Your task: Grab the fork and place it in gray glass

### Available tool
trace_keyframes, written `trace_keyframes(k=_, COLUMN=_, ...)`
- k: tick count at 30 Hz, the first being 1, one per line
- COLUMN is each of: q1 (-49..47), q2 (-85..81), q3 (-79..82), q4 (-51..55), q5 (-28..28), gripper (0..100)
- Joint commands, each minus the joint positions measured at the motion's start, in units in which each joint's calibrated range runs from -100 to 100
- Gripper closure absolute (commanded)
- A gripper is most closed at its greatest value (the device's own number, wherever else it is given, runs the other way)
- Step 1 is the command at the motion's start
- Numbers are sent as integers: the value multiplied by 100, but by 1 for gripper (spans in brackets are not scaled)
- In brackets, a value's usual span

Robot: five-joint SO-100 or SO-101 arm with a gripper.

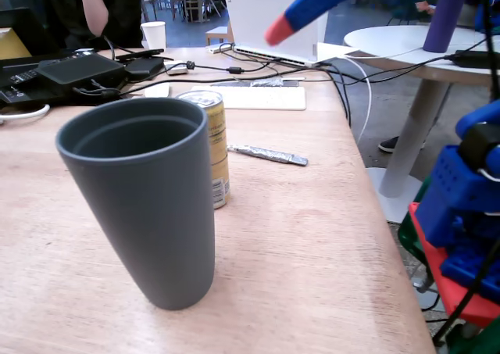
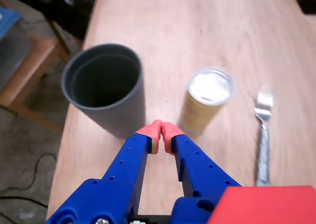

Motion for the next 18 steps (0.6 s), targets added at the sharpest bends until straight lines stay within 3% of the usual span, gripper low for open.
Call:
trace_keyframes(k=1, q1=1485, q2=167, q3=-858, q4=986, q5=24, gripper=100)
trace_keyframes(k=8, q1=3465, q2=236, q3=-735, q4=986, q5=215, gripper=100)
trace_keyframes(k=12, q1=3990, q2=544, q3=-735, q4=928, q5=244, gripper=100)
trace_keyframes(k=18, q1=4311, q2=699, q3=-726, q4=920, q5=737, gripper=100)
